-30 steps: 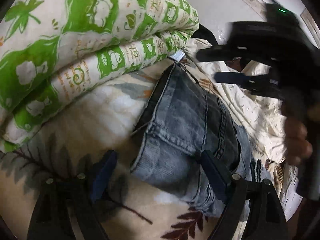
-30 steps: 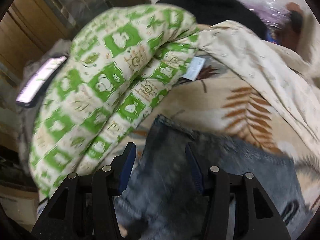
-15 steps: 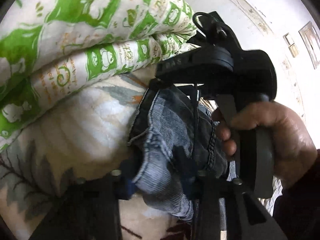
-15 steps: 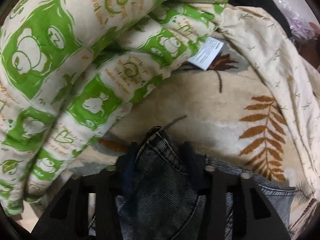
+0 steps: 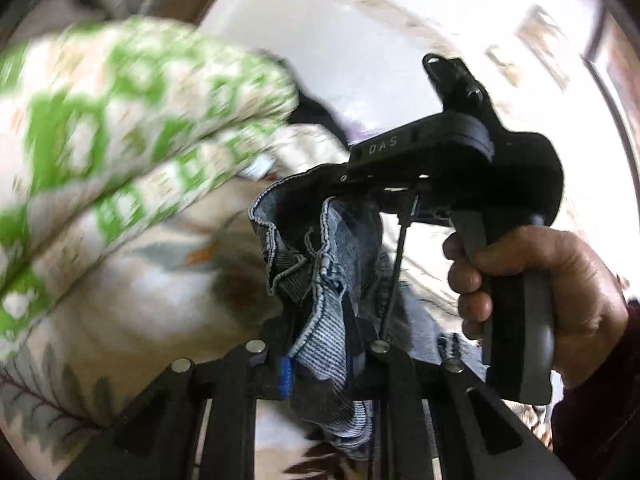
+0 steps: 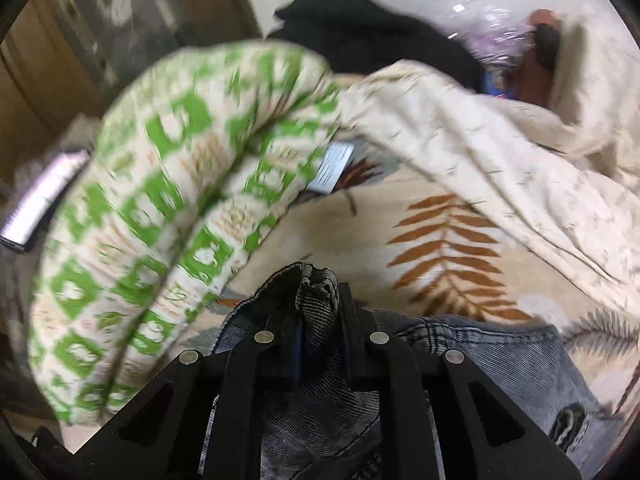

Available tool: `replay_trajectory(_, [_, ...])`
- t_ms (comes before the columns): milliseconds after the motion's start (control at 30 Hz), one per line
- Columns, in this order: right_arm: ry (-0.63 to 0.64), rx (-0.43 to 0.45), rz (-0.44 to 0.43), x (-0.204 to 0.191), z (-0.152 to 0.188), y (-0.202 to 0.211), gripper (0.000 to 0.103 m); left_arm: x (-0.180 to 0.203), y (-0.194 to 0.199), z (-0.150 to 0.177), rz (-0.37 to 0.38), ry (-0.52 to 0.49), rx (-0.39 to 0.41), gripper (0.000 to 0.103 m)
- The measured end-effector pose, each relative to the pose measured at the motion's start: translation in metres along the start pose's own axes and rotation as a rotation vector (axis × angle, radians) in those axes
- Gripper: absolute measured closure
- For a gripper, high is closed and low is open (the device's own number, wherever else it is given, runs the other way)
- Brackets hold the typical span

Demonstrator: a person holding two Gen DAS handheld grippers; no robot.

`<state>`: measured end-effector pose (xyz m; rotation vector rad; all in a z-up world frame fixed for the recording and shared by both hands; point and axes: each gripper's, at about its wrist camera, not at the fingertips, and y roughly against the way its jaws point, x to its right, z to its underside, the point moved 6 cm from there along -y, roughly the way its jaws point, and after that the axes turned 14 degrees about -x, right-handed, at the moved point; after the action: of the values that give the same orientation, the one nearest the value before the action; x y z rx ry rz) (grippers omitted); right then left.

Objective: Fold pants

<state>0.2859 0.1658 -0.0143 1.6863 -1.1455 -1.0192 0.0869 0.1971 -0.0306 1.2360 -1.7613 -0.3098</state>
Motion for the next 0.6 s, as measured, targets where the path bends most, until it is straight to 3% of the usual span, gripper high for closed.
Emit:
replay_trajectory(133, [-0.061, 0.090, -0.048, 0.028, 0.013, 0.040, 0.090, 0.038, 0.007, 0.005, 0.058, -0.115, 0.029, 0.084])
replay_trajectory(300, [-0.128, 0.197, -0.102, 0.080, 0.046, 0.096, 0.090, 0.112, 0.002, 0.020, 0.093, -0.254, 0.028, 0.084])
replay_trajectory(500, [-0.258, 0.266, -0.149, 0.191, 0.098, 0.142, 0.090, 0.224, -0.049, 0.067, 0.196, -0.384, -0.108, 0.084])
replay_trajectory(600, [-0.333, 0.276, -0.147, 0.250, 0.127, 0.146, 0.090, 0.260, -0.085, 0.088, 0.206, -0.423, -0.191, 0.084])
